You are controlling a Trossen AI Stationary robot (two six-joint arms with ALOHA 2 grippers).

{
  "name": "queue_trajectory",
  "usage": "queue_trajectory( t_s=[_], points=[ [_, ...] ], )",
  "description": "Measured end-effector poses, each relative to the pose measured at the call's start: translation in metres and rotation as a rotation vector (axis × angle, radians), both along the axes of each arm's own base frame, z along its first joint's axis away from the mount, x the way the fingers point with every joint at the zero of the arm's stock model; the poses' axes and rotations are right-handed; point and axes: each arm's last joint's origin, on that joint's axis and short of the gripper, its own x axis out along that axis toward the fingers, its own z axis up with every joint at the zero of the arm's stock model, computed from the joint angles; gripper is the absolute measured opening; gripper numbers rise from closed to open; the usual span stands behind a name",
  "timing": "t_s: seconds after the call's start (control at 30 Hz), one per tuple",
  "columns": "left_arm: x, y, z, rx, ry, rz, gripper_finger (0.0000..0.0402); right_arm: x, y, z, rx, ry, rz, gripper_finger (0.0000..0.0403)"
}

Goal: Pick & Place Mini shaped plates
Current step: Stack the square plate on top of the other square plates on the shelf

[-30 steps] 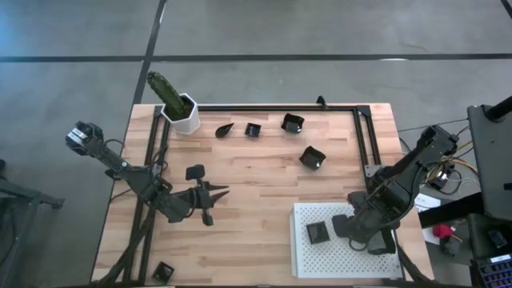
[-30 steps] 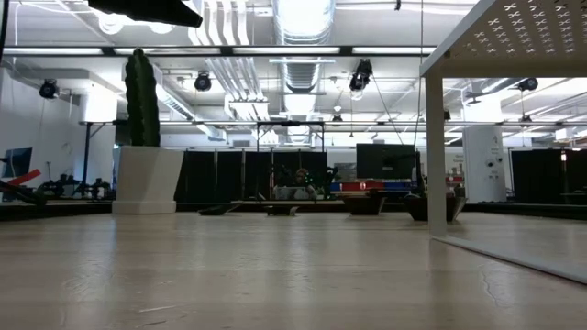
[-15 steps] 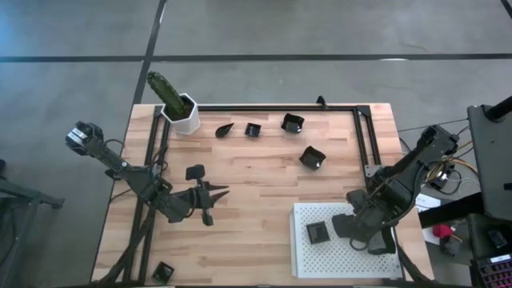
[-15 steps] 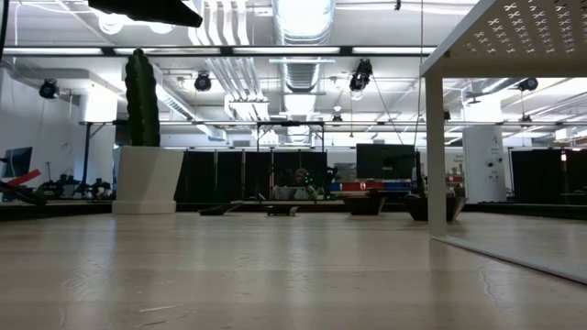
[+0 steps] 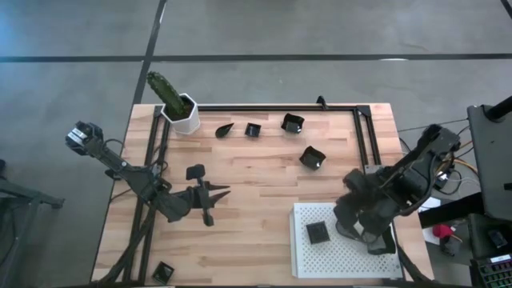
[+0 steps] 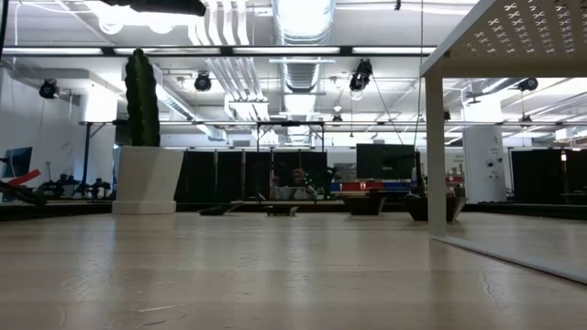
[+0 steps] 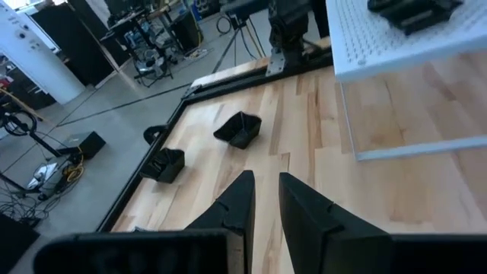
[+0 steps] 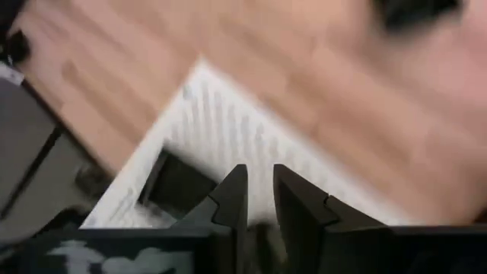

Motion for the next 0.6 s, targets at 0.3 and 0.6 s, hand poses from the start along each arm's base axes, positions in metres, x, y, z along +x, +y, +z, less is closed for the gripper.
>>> queue_trajectory(
  t_s=[0.3, 0.6],
  points=[
    [0.001, 0.002, 0.002, -0.035, -0.052, 0.076, 0.0058, -0.001, -0.038, 0.001, -0.305, 0.015, 0.009, 0.0044],
    [0.003, 0.010, 0.000, -0.063, -0.074, 0.154, 0.0058, 0.020, -0.091, -0.003, -0.349, 0.154, -0.018, 0.0043]
  ],
)
